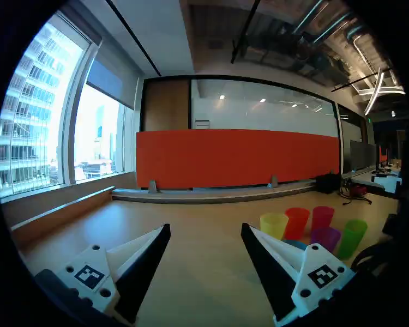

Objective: Pour water

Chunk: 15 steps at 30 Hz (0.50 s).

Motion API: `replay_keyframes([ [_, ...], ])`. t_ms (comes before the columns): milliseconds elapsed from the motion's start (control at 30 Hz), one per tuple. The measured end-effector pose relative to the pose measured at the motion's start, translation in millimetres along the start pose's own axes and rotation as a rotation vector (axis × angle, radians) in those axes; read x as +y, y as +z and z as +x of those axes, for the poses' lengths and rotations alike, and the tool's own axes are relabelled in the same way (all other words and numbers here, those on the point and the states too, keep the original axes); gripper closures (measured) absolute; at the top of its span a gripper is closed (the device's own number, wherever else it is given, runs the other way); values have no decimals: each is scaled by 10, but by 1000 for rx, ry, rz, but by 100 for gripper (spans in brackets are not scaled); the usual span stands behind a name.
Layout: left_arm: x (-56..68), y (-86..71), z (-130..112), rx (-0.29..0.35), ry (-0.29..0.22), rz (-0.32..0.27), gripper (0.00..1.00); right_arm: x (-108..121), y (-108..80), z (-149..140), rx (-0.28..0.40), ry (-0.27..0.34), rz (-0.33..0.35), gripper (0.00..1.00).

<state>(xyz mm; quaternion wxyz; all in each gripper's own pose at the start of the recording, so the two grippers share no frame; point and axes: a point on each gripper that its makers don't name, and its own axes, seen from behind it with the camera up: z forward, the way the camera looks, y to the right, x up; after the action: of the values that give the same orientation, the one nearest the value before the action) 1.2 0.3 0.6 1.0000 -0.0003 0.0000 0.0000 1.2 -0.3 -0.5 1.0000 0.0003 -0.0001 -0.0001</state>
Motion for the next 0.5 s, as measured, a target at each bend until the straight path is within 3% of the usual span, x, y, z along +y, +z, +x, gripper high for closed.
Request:
replay_keyframes([
  [500,32,171,810,2,-5,-39,4,-131,19,752,-31,-19,53,1],
])
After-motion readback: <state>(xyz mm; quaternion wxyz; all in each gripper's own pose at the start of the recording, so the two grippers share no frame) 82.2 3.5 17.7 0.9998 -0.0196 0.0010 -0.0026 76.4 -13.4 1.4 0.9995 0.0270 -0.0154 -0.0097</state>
